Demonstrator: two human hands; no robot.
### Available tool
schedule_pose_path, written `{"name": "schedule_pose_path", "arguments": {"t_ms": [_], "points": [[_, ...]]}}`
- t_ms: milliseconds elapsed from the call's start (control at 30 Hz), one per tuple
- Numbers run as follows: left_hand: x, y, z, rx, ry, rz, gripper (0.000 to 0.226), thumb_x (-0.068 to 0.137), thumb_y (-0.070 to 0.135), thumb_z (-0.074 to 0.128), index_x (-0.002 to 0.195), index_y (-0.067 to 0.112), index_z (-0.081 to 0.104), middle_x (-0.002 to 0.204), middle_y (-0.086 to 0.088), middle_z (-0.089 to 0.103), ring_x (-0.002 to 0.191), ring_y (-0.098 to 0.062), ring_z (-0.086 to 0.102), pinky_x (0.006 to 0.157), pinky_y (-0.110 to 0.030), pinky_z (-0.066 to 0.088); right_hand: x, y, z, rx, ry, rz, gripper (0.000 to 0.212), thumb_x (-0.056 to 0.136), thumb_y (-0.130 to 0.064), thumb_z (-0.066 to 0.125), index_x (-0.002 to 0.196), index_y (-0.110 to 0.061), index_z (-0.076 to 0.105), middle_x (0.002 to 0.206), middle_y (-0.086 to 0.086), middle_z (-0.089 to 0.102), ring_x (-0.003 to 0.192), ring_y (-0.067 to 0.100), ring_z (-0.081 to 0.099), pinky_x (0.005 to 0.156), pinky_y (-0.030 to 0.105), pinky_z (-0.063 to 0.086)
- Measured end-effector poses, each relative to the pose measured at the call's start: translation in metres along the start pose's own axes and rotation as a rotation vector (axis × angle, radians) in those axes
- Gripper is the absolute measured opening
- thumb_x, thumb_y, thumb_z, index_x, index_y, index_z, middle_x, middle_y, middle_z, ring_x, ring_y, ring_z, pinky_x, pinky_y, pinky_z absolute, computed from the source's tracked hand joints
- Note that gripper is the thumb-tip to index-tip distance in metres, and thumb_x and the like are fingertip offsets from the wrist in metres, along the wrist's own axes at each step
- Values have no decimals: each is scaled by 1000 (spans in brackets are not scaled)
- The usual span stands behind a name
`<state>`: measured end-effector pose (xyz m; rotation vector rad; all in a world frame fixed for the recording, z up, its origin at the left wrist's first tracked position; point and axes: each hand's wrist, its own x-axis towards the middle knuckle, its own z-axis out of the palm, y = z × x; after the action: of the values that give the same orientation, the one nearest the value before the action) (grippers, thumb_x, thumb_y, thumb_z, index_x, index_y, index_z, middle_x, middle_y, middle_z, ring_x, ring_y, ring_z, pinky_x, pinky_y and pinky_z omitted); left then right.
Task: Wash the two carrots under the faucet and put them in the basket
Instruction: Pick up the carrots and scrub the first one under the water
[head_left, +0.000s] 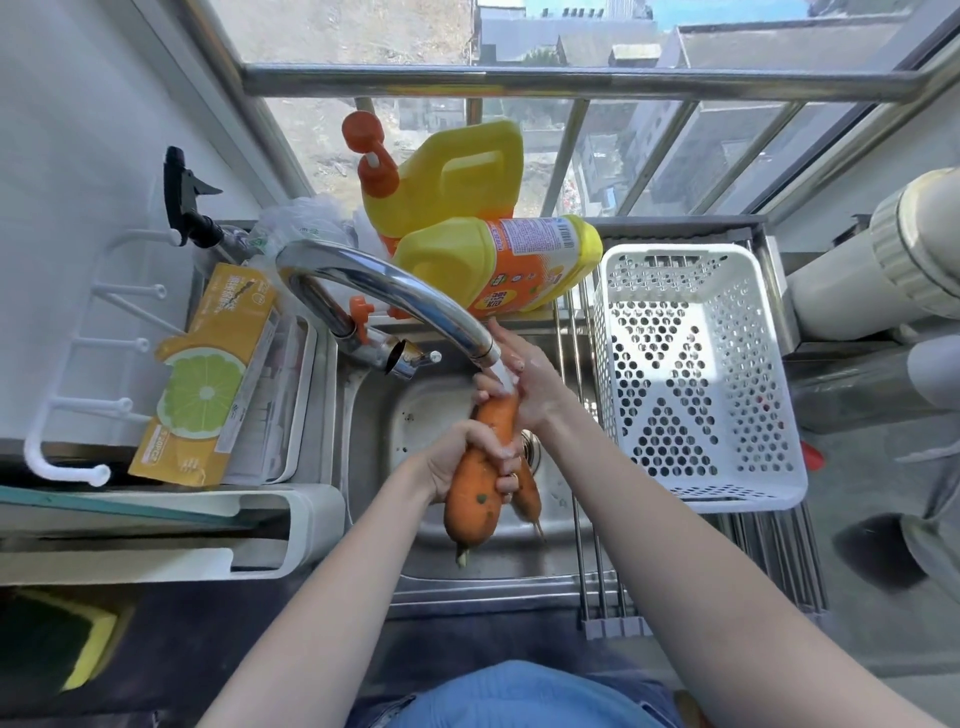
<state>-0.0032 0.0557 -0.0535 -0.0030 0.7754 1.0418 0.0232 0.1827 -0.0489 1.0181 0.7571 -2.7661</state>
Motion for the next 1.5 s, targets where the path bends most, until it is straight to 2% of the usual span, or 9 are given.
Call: {"name": "schedule_pose_path", "arguments": {"t_ms": [167, 333, 467, 700, 833, 933, 1133, 1267, 1500], "points": [[0, 6, 1, -22, 145, -9, 27, 54, 16, 77, 69, 10, 55, 59, -4, 54, 48, -17, 52, 56, -27, 49, -2, 2, 9, 144, 322, -12, 52, 102, -45, 35, 66, -9, 50, 55, 5, 42, 32, 16, 44, 43, 25, 48], [13, 9, 24, 35, 507, 38, 6, 71, 4, 49, 75, 6, 53, 65, -11, 54, 52, -21, 53, 59, -29, 48, -4, -12, 20, -586, 644, -32, 36, 101, -26, 36, 72, -10, 51, 64, 6, 55, 49, 16, 47, 41, 21, 40], [23, 8, 35, 38, 622, 112, 5, 72, 4, 49, 69, 5, 52, 59, -12, 55, 49, -23, 53, 56, -28, 48, 5, -14, 19, -612, 659, 21, 37, 94, -15, 36, 61, -10, 53, 42, 2, 55, 51, 20, 50, 52, 28, 43], [40, -5, 29, 431, 1041, 320, 31, 89, 27, 50, 60, 14, 53, 53, -3, 56, 51, -24, 59, 49, -20, 42, 14, -7, 20, -639, 668, -15, 31, 93, -11, 41, 63, -14, 49, 56, 2, 62, 60, 13, 62, 64, 33, 49], [45, -9, 26, 547, 1094, 260, 26, 82, 35, 49, 69, 15, 58, 70, -8, 64, 70, -32, 64, 66, -34, 50, 9, -4, 19, -635, 679, -8, 40, 97, -25, 41, 61, -15, 53, 32, -5, 51, 49, 14, 60, 60, 29, 49], [47, -2, 25, 393, 1088, 169, 21, 83, 36, 61, 78, 16, 61, 82, -6, 65, 82, -28, 63, 74, -33, 48, 8, -8, 14, -744, 591, 31, 56, 99, -49, 36, 83, -5, 67, 79, 12, 69, 85, 32, 65, 90, 44, 52], [43, 14, 14, -199, 732, 245, 34, 90, 37, 58, 106, 9, 65, 93, -13, 71, 87, -27, 67, 77, -36, 53, -32, 5, 0, -937, 583, 58, 67, 99, -59, 21, 135, -10, 50, 133, 11, 55, 119, 31, 54, 103, 44, 42], [45, 23, 7, -263, 704, 295, 33, 88, 40, 64, 108, 13, 64, 87, -7, 67, 86, -22, 65, 82, -36, 52, -52, 26, 1, -599, 523, 194, 63, 95, -66, 30, 124, -17, 57, 100, 14, 68, 69, 22, 71, 56, 27, 56], [60, 24, 20, -154, 961, 357, 50, 85, 59, 60, 95, 10, 63, 89, -8, 64, 85, -25, 63, 74, -32, 51, -62, 24, 4, -658, 600, 123, 71, 103, -53, 19, 117, 2, 61, 105, 23, 68, 64, 22, 62, 51, 14, 50]]}}
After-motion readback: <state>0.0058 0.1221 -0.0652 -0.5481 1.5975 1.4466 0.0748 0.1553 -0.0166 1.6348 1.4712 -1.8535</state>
